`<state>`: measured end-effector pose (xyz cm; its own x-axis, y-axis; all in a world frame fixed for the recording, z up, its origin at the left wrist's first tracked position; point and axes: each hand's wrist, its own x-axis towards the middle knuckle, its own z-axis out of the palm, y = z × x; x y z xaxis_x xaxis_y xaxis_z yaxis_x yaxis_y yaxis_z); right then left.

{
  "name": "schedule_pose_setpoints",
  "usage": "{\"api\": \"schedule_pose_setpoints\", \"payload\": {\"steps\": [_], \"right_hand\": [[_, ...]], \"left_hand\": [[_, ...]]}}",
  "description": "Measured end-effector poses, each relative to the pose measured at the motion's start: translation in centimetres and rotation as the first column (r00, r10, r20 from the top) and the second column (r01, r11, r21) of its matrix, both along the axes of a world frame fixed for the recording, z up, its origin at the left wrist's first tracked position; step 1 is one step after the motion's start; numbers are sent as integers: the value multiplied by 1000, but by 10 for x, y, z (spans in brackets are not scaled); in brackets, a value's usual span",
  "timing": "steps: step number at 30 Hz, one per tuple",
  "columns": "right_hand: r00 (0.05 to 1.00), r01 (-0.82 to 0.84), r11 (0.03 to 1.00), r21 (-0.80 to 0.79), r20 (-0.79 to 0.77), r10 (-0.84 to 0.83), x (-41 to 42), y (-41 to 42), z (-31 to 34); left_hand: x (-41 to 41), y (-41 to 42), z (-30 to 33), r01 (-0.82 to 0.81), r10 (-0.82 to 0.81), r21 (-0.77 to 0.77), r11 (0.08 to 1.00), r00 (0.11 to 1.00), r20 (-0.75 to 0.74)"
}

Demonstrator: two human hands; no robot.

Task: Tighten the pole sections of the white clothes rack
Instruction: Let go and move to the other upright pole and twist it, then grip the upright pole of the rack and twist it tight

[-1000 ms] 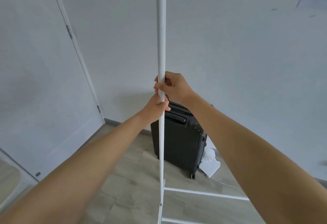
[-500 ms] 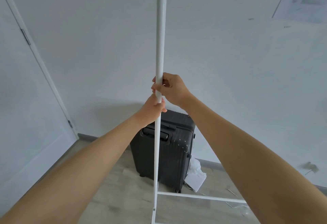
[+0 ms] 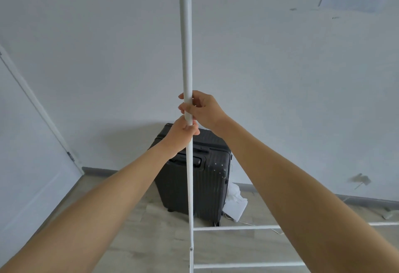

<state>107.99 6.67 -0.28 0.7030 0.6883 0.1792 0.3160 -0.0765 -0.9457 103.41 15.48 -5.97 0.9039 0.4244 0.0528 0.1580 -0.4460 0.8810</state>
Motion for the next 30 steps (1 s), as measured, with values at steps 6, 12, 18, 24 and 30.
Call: {"api": "schedule_pose_setpoints", "payload": {"steps": [6,12,18,24,30], "right_hand": [[982,114,992,-51,-147,-121,-17,-22,-8],[957,203,956,-210,-165,-239,-31,-85,-38],[900,367,910,-193,-174,-400,-19,-217,-41],[779,569,790,-227,-159,-606,6,-411,-45],[608,711,639,-295,-200,-768,31,-583,-55]], "left_hand": [[-18,-12,-11,-169,158,-154,973,984,-80],[-37,-65,-21,-87,-37,-380,921,951,-308],[3,-198,-13,167,-296,-409,897,915,-274],[50,-378,-14,411,-542,-456,789,816,-202],[94,-531,-25,517,-624,-399,757,754,-208]]}}
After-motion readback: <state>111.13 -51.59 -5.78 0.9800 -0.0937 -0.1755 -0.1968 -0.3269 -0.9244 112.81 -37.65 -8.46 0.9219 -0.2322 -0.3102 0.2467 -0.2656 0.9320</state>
